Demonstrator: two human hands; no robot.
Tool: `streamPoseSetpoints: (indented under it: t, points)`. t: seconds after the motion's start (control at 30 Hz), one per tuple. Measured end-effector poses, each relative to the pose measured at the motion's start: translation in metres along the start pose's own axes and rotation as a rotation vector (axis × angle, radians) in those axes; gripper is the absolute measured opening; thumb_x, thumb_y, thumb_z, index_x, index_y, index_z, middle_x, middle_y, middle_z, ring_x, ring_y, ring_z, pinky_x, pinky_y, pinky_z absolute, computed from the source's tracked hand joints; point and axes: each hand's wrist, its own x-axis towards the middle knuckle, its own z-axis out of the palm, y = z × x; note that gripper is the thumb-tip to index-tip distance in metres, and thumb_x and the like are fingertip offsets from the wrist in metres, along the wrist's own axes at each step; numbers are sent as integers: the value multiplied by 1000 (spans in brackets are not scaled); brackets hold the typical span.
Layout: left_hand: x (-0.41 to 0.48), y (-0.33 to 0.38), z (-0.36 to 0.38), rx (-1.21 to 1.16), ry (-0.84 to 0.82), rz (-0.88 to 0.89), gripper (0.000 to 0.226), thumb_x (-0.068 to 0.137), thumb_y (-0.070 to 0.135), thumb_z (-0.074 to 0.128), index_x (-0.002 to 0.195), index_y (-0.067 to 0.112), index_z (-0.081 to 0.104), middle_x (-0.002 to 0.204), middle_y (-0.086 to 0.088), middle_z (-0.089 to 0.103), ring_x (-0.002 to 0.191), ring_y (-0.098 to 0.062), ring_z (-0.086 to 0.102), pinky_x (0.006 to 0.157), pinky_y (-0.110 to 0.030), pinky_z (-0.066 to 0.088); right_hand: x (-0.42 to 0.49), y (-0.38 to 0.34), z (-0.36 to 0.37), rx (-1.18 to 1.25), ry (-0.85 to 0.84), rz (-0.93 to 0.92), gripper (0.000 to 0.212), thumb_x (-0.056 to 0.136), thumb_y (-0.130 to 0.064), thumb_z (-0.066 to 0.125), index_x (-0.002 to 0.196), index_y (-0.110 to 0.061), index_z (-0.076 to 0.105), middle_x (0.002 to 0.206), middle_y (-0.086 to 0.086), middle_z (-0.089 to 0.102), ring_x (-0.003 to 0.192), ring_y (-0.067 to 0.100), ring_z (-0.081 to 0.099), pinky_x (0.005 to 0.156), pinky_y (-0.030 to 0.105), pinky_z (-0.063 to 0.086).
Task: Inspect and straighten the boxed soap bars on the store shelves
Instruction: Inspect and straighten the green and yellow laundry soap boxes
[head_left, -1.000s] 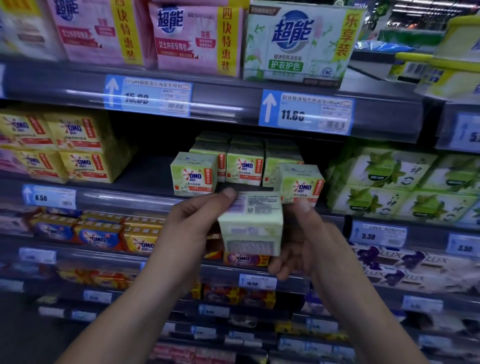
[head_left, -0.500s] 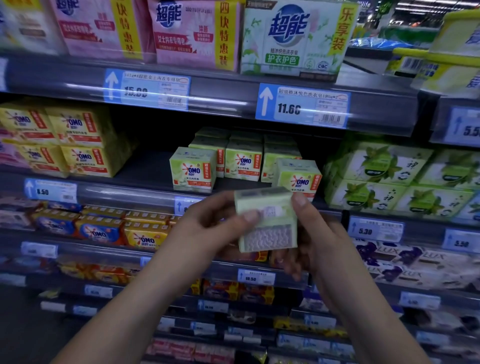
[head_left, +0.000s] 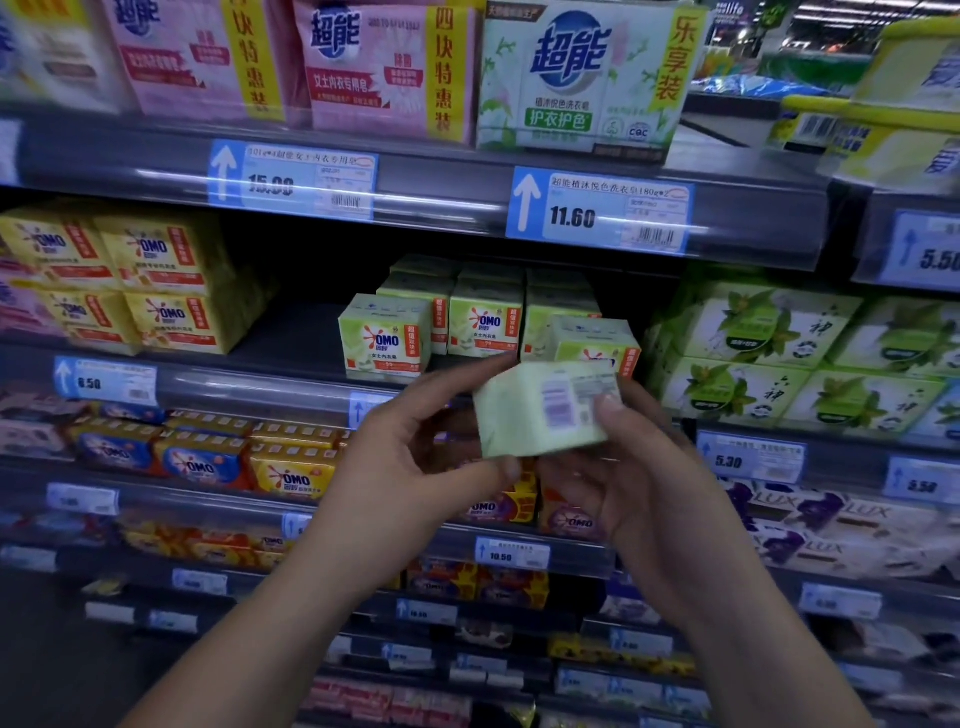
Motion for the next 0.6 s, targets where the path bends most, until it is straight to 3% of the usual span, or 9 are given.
streamPoseSetpoints:
  t: [0.07,0.1,0.17,0.2,0.27,0.33,0.43,0.6]
  points:
    - [-1,-2,-1,-156,-91,-151,72,81,21,83,145,38,56,133,13,70,114,-18,73,88,-27,61,-1,0,-4,-89,-9,-137,54,79,-20,81,131,-29,67,120,3,76,110,27,75,80,33,62]
    - [-1,-3,-2,-313,-128,-238,74,77,25,85,145,28,56,132,4,73,114,-25,74,88,-30,62,-1,0,-5,-157,-17,-198,62,76,-19,82,133,-33,64,122,-2,74,113,26,73,82,35,62]
    - [0,-4,-1,-598,-152,-337,72,68,31,92,133,14,66,124,-14,76,106,-34,77,81,-34,64,-2,2,-4,-281,-49,-281,72,75,-16,83,138,-38,57,133,-7,69,123,24,68,86,38,61]
    - [1,-4,0,-624,-117,-330,60,68,33,93,123,17,73,118,-15,78,101,-32,78,76,-33,65,-2,4,-3,-310,-83,-298,76,77,-9,82,142,-37,53,139,-7,65,128,24,64,87,38,61]
    - [3,-7,2,-561,-23,-267,34,75,26,89,108,30,80,113,-10,80,98,-27,80,73,-30,65,-2,5,-3,-317,-149,-310,80,81,6,75,147,-30,48,147,-6,59,136,23,58,86,33,60]
    - [2,-11,2,-530,-3,-199,40,79,20,85,116,35,77,117,-9,79,106,-28,78,79,-30,64,-3,4,-3,-333,-187,-306,81,84,2,76,151,-30,45,152,-11,55,137,21,57,87,31,60]
    - [1,-14,-1,-447,-2,-102,60,79,13,85,133,30,64,127,-8,75,111,-29,75,85,-29,62,-4,2,0,-351,-156,-266,70,84,-21,80,146,-36,52,139,-15,65,123,15,67,85,25,60]
    - [4,-14,-1,-401,-35,-42,54,81,6,86,126,29,68,130,-4,74,113,-27,75,86,-28,61,-1,3,2,-439,-93,-320,50,85,-26,78,121,-59,66,124,-21,74,114,2,70,85,15,57]
